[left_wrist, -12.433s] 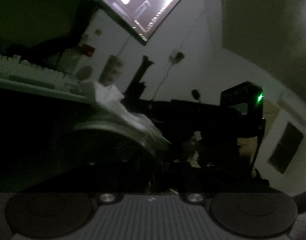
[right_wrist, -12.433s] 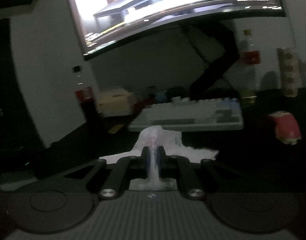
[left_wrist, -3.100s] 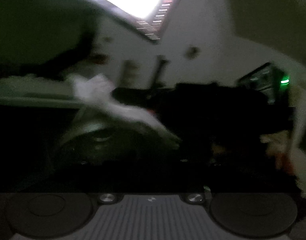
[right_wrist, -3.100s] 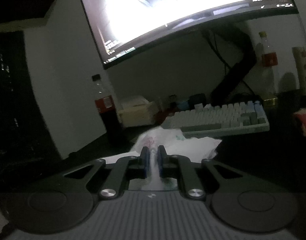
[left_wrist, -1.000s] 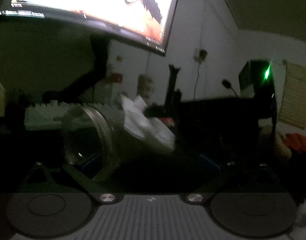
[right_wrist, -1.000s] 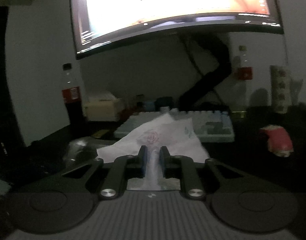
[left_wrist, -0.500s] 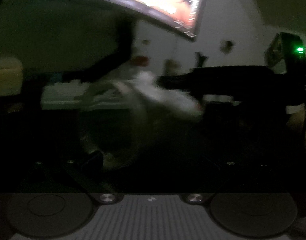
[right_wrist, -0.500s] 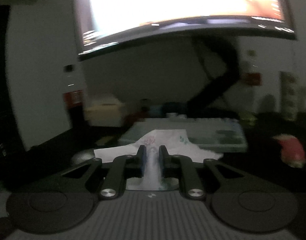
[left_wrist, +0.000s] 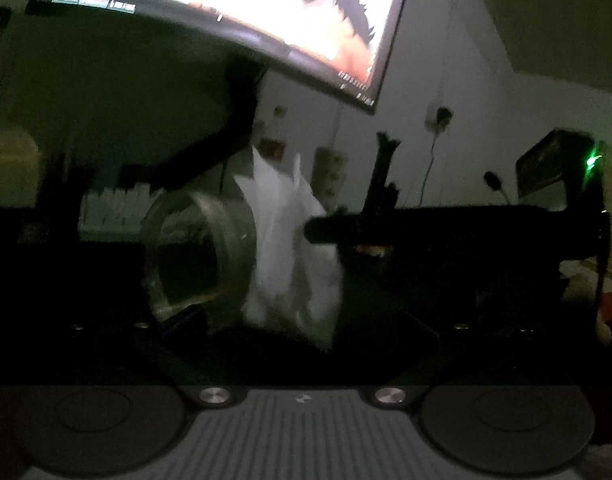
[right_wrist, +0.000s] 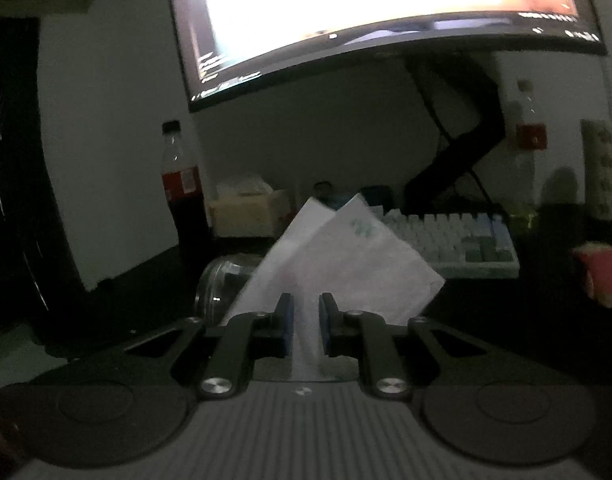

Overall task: Clean container
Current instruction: 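Pull the tissue out of the jar with the right tool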

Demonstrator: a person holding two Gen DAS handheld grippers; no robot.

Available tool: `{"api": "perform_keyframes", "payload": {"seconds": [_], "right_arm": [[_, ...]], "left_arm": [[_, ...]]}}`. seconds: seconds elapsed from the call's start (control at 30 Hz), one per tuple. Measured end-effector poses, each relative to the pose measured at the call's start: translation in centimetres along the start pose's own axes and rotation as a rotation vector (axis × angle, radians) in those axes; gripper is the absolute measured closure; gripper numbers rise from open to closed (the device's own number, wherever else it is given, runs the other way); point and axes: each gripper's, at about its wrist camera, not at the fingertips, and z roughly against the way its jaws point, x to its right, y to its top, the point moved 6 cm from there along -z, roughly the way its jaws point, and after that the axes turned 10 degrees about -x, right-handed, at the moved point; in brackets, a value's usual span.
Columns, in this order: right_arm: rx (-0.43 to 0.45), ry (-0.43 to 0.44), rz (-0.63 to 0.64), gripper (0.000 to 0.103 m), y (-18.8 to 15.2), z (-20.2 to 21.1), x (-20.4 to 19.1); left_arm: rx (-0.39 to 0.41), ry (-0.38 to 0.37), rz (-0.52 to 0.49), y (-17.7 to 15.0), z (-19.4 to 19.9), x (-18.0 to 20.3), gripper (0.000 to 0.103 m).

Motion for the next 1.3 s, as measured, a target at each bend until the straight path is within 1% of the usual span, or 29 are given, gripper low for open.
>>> {"api": "perform_keyframes", "payload": {"seconds": [0.1, 0.2, 0.43, 0.5, 0.53, 0.57, 0.6, 0.63, 0.67, 0.7, 0.8, 0.9, 0.93, 1.1, 1.2, 1.23, 1.3], "right_arm": [[0.016, 0.024, -0.030, 0.087, 0.4, 0.8, 0.7], [0.025, 0.033, -0.033, 0.088, 1.0, 1.0, 0.9], [-0.006, 0.036, -0.021, 0.088, 0.8, -1.0, 0.5], [-0.008, 0.031, -0.032, 0.088, 0.6, -0.9, 0.8], [-0.003, 0.028, -0.044, 0.084, 0.6, -0.6, 1.1], [0.000, 0.027, -0.056, 0.065, 0.6, -0.2, 1.5], [-0.002, 0.030, -0.063, 0.052, 0.6, 0.2, 1.9], [-0.006, 0.031, -0.060, 0.027, 0.6, 0.6, 2.3], [-0.010, 0.028, -0.051, 0.011, 0.6, 1.0, 2.8], [-0.015, 0.026, -0.043, 0.007, 0.6, 1.4, 3.2], [-0.071, 0.040, -0.023, 0.001, 0.1, 1.9, 4.5], [-0.174, 0.117, 0.027, 0.000, -0.7, 1.1, 4.5], [-0.200, 0.120, 0.060, 0.000, -0.9, 0.6, 4.4], [-0.297, 0.012, 0.204, 0.000, -1.2, -2.9, 3.7], [-0.331, 0.011, 0.282, 0.000, -1.3, -4.7, 2.7], [-0.338, 0.003, 0.300, 0.004, -1.5, -5.3, 2.6], [-0.354, -0.008, 0.315, 0.038, -1.9, -6.1, 2.5]], "left_arm": [[0.011, -0.030, -0.027, -0.2, -0.1, 0.9, 0.000], [0.019, -0.039, -0.056, -0.3, -0.1, 2.0, 0.000], [-0.018, -0.055, -0.071, -0.8, -1.2, 2.7, 0.000], [-0.027, -0.055, -0.075, -1.0, -1.4, 2.7, 0.000], [-0.030, -0.057, -0.075, -1.0, -1.4, 2.7, 0.000], [-0.030, -0.058, -0.074, -1.0, -1.4, 2.7, 0.000], [-0.028, -0.057, -0.073, -1.0, -1.3, 2.7, 0.000], [-0.026, -0.056, -0.073, -1.0, -1.2, 2.6, 0.000], [-0.024, -0.055, -0.070, -0.9, -1.2, 2.6, 0.000], [-0.022, -0.054, -0.066, -0.9, -1.2, 2.5, 0.000], [-0.024, -0.054, -0.060, -0.8, -1.3, 2.3, 0.000], [-0.032, -0.053, -0.066, -0.9, -1.5, 2.5, 0.000], [-0.034, -0.053, -0.070, -0.9, -1.6, 2.6, 0.000], [-0.041, -0.055, -0.082, -1.1, -1.7, 2.9, 0.000], [-0.043, -0.061, -0.081, -1.2, -1.7, 2.8, 0.000], [-0.043, -0.063, -0.080, -1.2, -1.7, 2.8, 0.000], [-0.044, -0.065, -0.080, -1.2, -1.6, 2.7, 0.000]]}}
